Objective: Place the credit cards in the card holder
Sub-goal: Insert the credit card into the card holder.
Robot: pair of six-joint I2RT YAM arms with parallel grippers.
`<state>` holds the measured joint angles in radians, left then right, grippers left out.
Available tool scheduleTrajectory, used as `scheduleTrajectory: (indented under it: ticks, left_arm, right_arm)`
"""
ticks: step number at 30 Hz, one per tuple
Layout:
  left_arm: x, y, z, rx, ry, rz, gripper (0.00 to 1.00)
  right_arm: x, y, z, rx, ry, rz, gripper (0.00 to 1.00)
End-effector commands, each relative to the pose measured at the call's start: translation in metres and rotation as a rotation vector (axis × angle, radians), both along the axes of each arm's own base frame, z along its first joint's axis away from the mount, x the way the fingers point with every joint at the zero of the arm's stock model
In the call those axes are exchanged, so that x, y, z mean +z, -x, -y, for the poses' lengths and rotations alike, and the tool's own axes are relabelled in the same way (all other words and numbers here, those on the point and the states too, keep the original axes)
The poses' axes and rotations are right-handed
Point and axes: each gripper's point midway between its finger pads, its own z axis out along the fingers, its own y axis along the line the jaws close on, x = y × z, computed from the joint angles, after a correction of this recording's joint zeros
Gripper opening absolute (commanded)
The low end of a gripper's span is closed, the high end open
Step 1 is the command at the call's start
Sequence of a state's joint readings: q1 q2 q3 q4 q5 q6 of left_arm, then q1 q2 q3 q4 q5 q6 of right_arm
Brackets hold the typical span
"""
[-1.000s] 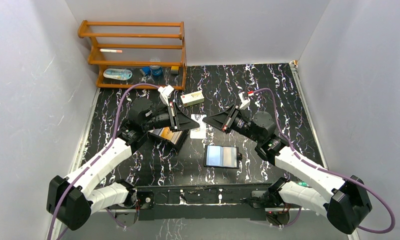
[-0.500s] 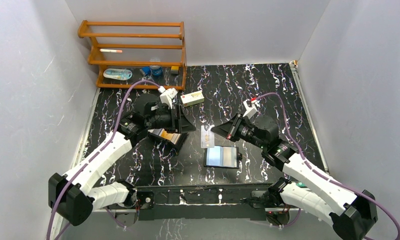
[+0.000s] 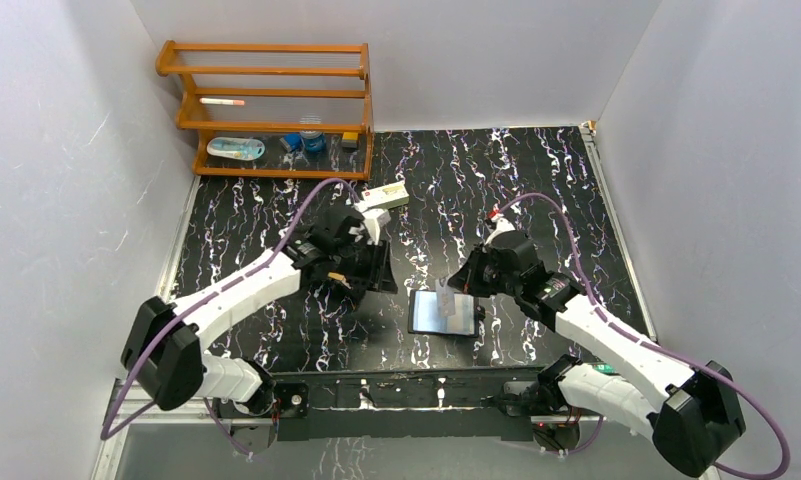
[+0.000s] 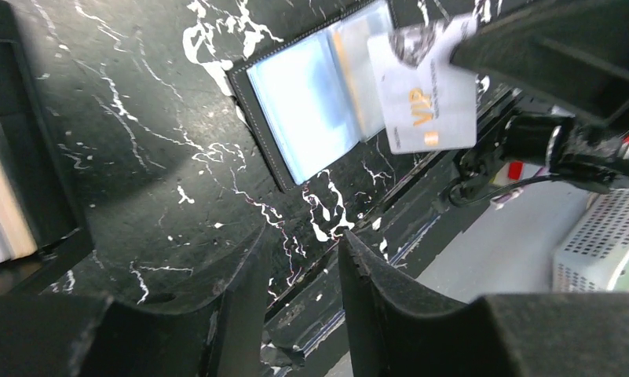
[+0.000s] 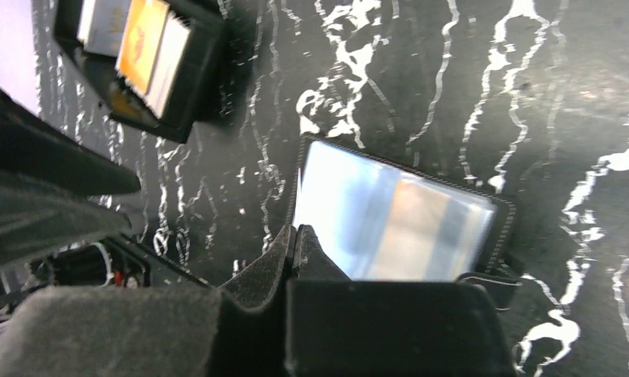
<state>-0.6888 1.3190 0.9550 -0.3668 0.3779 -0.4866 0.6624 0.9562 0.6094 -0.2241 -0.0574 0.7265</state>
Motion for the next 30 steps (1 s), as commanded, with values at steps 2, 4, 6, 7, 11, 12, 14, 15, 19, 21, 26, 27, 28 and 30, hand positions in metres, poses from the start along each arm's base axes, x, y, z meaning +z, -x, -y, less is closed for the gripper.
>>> scheduleTrajectory:
  ticks: [2,4,6,7,11,12,14,15,19,21,26,27,28,30]
  left_arm:
    - [-0.020,0.009,0.022,-0.046,-0.078,-0.011,0.34]
    - [-0.031,0.014,0.034,-0.062,-0.085,-0.028,0.30]
    - [-0.040,0.017,0.045,-0.074,-0.084,-0.033,0.26]
    - [-0.046,0.019,0.048,-0.076,-0.091,-0.042,0.24]
    - [-0.067,0.021,0.059,-0.087,-0.103,-0.054,0.15]
    - [-0.072,0.023,0.060,-0.093,-0.108,-0.056,0.14]
    - [-0.078,0.026,0.063,-0.106,-0.113,-0.055,0.12]
    - [-0.082,0.026,0.063,-0.104,-0.119,-0.055,0.12]
    - [-0.094,0.028,0.060,-0.093,-0.140,-0.061,0.09]
    - [-0.103,0.030,0.055,-0.091,-0.167,-0.068,0.09]
    - [-0.114,0.033,0.046,-0.078,-0.203,-0.075,0.08]
    - [-0.116,0.034,0.045,-0.078,-0.209,-0.073,0.08]
    - [-0.118,0.034,0.043,-0.079,-0.216,-0.074,0.08]
    - [-0.121,0.036,0.041,-0.078,-0.225,-0.076,0.08]
  right_arm:
    - [-0.008,-0.012,0.019,0.002,-0.005,0.026,0.00]
    - [-0.016,-0.013,0.022,0.006,-0.045,0.003,0.00]
    - [-0.019,-0.013,0.024,0.006,-0.078,0.001,0.00]
    - [-0.019,-0.014,0.024,0.008,-0.086,0.005,0.00]
    - [-0.026,-0.015,0.024,0.022,-0.095,0.010,0.00]
    - [-0.030,-0.014,0.025,0.021,-0.096,0.004,0.00]
    - [-0.034,-0.014,0.025,0.014,-0.111,0.012,0.00]
    - [-0.034,-0.014,0.025,0.014,-0.121,0.016,0.00]
    - [-0.039,-0.016,0.025,0.002,-0.131,0.031,0.00]
    - [-0.036,-0.020,0.024,-0.005,-0.141,0.045,0.00]
    - [-0.054,-0.012,0.026,-0.014,-0.160,0.019,0.00]
    - [-0.056,-0.012,0.026,-0.017,-0.161,0.017,0.00]
    - [-0.057,-0.012,0.026,-0.021,-0.161,0.016,0.00]
    - [-0.059,-0.011,0.027,-0.026,-0.163,0.012,0.00]
